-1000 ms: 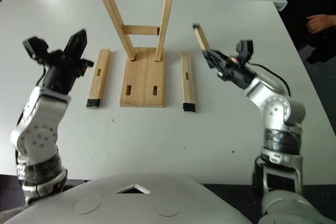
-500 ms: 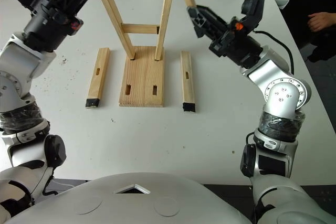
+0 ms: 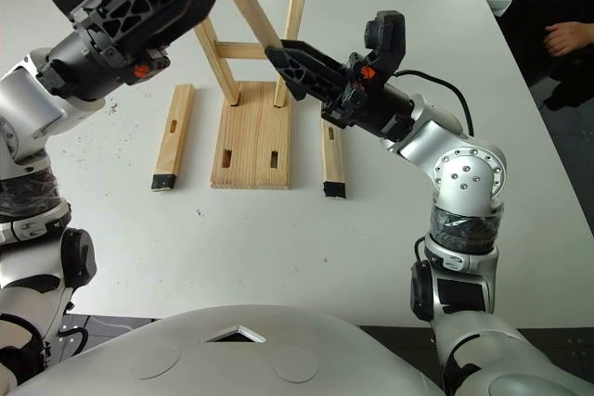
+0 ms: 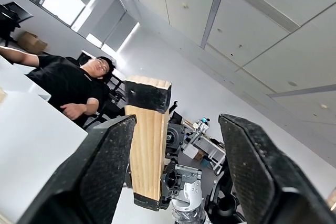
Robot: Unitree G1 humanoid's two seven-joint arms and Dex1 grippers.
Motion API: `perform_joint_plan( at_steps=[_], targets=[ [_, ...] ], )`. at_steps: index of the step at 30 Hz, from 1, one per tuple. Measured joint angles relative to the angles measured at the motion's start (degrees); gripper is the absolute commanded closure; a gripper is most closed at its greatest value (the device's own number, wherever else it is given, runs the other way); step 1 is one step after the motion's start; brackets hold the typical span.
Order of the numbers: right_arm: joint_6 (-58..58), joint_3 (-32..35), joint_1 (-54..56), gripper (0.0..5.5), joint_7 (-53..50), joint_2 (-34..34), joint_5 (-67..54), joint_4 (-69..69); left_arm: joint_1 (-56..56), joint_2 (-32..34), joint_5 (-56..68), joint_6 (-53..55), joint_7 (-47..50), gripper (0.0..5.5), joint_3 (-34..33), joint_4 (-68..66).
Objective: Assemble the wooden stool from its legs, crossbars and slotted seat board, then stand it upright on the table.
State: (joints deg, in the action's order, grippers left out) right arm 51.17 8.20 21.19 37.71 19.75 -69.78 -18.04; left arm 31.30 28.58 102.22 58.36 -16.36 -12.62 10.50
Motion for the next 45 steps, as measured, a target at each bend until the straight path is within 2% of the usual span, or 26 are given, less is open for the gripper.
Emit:
perform_joint_plan(
  at_steps=[13,22,31,42,45],
  targets=[
    [3.40,-1.24,-0.30,4.19,2.55,2.07,-4.33,-0.46,1.00,0.73,-4.80,0.20,-4.59,2.58,1.87,-0.91],
    [3.61,-3.64,-1.57,4.19,8.00,7.08,-0.05,0.25,1.87,4.76,-11.38,3.38,-14.88,2.58,3.24,-0.82],
    [3.16,-5.86,-1.63,4.19,12.09,8.47,3.45,-0.74,1.85,4.96,-15.55,3.49,-19.39,2.58,3.36,0.07],
    [3.19,-5.77,-1.61,4.19,11.99,8.54,3.42,-0.96,-0.03,4.99,-20.90,3.42,-23.40,4.18,3.89,2.35],
    [3.36,-6.05,-1.61,4.19,12.26,8.88,3.62,-1.00,-0.63,5.04,-22.65,3.01,-24.34,4.18,3.94,3.33]
  ],
)
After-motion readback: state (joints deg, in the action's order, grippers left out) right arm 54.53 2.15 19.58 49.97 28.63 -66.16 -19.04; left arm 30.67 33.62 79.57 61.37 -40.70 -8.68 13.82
